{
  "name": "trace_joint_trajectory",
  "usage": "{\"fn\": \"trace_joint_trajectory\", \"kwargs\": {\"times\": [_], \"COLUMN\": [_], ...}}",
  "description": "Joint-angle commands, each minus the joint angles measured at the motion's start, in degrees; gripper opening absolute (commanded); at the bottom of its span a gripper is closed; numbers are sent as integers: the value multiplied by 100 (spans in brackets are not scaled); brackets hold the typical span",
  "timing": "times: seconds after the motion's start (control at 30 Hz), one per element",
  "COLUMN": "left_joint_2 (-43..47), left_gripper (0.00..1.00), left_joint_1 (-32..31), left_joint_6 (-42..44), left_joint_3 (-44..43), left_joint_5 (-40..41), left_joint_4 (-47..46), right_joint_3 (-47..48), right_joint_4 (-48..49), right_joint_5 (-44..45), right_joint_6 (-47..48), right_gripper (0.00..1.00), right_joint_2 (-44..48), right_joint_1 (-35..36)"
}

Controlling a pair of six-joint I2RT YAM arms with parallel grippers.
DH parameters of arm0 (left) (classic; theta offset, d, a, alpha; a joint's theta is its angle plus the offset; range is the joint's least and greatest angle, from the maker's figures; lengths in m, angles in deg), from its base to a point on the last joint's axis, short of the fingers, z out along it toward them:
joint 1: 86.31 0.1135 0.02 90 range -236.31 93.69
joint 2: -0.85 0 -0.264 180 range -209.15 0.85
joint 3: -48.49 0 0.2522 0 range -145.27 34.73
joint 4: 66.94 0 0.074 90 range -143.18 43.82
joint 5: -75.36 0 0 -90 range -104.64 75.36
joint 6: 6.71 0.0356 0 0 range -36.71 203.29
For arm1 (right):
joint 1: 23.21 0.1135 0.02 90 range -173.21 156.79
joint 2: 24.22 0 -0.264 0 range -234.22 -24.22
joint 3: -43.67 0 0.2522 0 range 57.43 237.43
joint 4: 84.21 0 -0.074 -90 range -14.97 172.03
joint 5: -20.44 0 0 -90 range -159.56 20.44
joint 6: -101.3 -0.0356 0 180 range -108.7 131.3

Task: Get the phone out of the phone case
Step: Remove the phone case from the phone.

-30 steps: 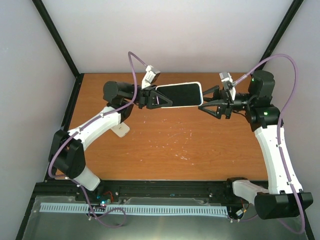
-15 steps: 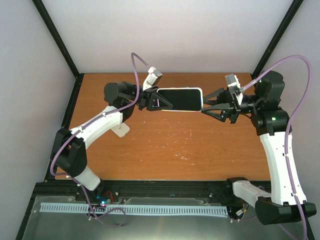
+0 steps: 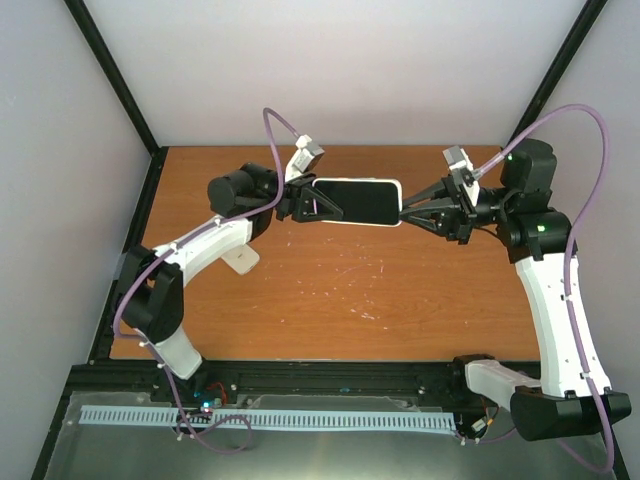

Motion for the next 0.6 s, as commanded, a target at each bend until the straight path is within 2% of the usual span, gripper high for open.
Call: {"fn": "trace_joint_trajectory", "kwargs": {"times": [0.0, 0.07, 0.13, 0.2, 0.47, 0.57], "left_joint_2": [-175, -275, -343, -270, 227, 414], "left_gripper": [0, 0, 0, 0, 0, 0], "left_joint_1": [-107, -228, -414, -576, -800, -835], "left_joint_6": [-1015, -1366, -1720, -1724, -1749, -1752], "left_joint_3": [-496, -690, -954, -1054, -1072, -1040], "left_joint_5": [154, 57, -110, -246, -284, -197], "left_joint_4": [-1309, -1781, -2198, -2224, -2240, -2251], "right_joint_3": [93, -15, -308, -643, -862, -914], "right_joint_4": [-156, -19, 625, 1234, 1402, 1441], "right_joint_5": [-230, 115, 438, 871, 2092, 1718], "right_joint_6": [178, -138, -899, -1437, -1661, -1611], "right_gripper": [13, 9, 7, 6, 6, 9], "right_joint_2": [-104, -195, -223, -180, -362, -432], "right_joint_1": [165, 181, 180, 180, 74, 14]}}
